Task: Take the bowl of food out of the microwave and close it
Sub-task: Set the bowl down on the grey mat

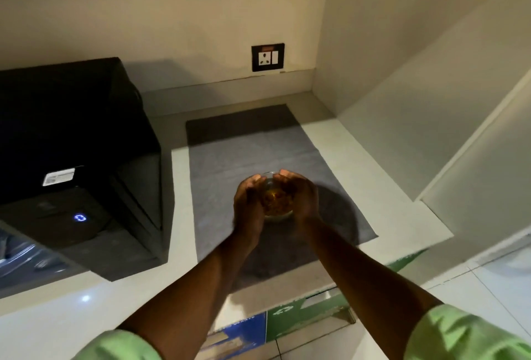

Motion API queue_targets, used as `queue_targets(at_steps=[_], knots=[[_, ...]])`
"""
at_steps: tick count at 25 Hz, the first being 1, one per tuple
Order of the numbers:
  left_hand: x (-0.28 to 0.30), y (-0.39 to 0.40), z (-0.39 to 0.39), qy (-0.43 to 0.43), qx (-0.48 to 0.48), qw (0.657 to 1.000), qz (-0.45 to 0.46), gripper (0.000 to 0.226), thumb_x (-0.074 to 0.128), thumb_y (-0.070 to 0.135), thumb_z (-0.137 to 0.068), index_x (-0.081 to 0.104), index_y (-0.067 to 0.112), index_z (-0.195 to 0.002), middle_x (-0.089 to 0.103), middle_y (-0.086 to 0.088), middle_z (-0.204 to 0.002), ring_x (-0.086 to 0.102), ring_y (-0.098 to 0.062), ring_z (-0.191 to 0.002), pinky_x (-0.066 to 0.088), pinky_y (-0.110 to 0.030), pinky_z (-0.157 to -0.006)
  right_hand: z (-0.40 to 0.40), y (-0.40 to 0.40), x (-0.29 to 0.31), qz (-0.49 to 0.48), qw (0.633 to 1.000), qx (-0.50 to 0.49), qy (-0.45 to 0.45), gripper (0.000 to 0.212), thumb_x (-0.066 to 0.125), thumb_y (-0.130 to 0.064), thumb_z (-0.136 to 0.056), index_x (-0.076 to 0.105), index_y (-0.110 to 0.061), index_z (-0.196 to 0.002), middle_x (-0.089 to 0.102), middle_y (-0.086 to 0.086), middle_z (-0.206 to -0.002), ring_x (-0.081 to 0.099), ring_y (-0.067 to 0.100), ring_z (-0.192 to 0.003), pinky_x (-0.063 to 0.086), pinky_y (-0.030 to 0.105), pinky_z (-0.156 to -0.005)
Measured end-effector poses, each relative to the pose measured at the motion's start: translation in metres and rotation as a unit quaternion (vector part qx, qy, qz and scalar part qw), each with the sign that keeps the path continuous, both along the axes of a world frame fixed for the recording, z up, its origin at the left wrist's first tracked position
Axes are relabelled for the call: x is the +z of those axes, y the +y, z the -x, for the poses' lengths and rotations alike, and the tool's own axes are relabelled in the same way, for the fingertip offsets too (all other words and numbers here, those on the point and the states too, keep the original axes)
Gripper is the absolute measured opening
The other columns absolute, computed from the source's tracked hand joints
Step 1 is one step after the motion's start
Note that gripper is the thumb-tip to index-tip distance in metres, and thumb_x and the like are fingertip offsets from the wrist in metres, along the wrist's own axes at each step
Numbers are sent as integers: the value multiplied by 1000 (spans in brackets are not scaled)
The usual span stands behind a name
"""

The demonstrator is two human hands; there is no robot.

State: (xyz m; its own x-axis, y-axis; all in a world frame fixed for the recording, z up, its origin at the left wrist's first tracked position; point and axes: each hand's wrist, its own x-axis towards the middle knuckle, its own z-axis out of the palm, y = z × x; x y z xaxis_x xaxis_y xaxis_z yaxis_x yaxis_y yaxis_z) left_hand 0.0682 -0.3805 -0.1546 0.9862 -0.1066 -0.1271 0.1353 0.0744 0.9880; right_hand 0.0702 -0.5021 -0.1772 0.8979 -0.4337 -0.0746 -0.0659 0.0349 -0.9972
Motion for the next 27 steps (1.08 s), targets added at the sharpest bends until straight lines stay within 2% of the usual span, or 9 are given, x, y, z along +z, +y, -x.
queue_targets(at_steps=[2, 4, 7, 9, 13, 18, 21, 25, 27], knots=[[-6, -2, -8, 0, 5, 1000, -25, 39, 44, 44, -99, 61, 17, -120, 68, -1, -105, 69, 3, -90, 58, -18, -78, -9, -2, -12, 25, 1000, -15, 5, 23, 52, -20, -102, 70, -10, -93, 71, 11, -88, 65, 4, -78, 51, 20, -76], [-21, -9, -20, 11, 25, 997, -67, 58, 37, 66, -87, 63, 28, -122, 69, -2, -118, 66, -16, -108, 56, -41, -96, -13, -3, -19, 31, 997, -71, -12, 21, 55, -23, -101, 74, -14, -97, 75, 9, -101, 70, 14, -89, 55, 20, -82], [-58, -14, -37, 18, 54, 991, -120, 50, 33, 60, -87, 59, 39, -124, 67, 1, -125, 63, -22, -115, 53, -51, -100, -15, -3, -18, -40, 994, -99, -5, 24, 54, -25, -101, 77, -21, -94, 77, -1, -91, 73, 5, -83, 58, 20, -73], [-49, -14, -37, 17, 59, 985, -163, 47, 30, 57, -91, 57, 41, -125, 66, 3, -127, 63, -22, -116, 52, -51, -100, -18, -5, -20, -50, 994, -98, -5, 25, 53, -26, -100, 78, -20, -100, 77, 0, -95, 73, 9, -88, 57, 19, -71], [-18, -16, -33, 24, 43, 980, -195, 42, 29, 39, -104, 52, 29, -138, 59, -5, -138, 56, -26, -125, 43, -37, -107, -24, -7, -26, -96, 988, -118, 24, 28, 54, -27, -98, 76, -14, -109, 75, 10, -106, 72, 23, -96, 59, 26, -70], [-6, -13, -28, 22, 13, 981, -192, 42, 29, 31, -107, 46, 17, -143, 53, -10, -142, 51, -21, -126, 30, -16, -87, -26, -6, -31, -88, 988, -116, 47, 36, 52, -40, -94, 74, -16, -110, 73, 14, -110, 71, 28, -99, 61, 45, -85], [-4, -8, -28, 25, -2, 983, -181, 42, 33, 30, -106, 50, 14, -141, 56, -8, -138, 46, -8, -110, 33, 0, -63, -22, -7, -22, -65, 990, -114, 46, 29, 51, -27, -99, 75, -13, -104, 76, 11, -101, 73, 25, -94, 62, 39, -81], [5, -2, -21, -16, -5, 978, -208, 42, 33, 36, -106, 55, 15, -135, 56, 3, -123, 52, -12, -116, 34, 2, -70, -10, -10, -12, -37, 992, -108, 45, 26, 52, -27, -100, 75, -17, -100, 76, 3, -96, 72, 16, -90, 59, 22, -70], [13, -1, -13, 3, -15, 981, -195, 40, 34, 26, -106, 53, 8, -136, 52, 1, -122, 48, -14, -115, 31, 9, -64, -1, -14, -12, -13, 992, -114, 54, 29, 50, -31, -101, 77, -20, -97, 77, 0, -95, 72, 14, -91, 59, 27, -78]])
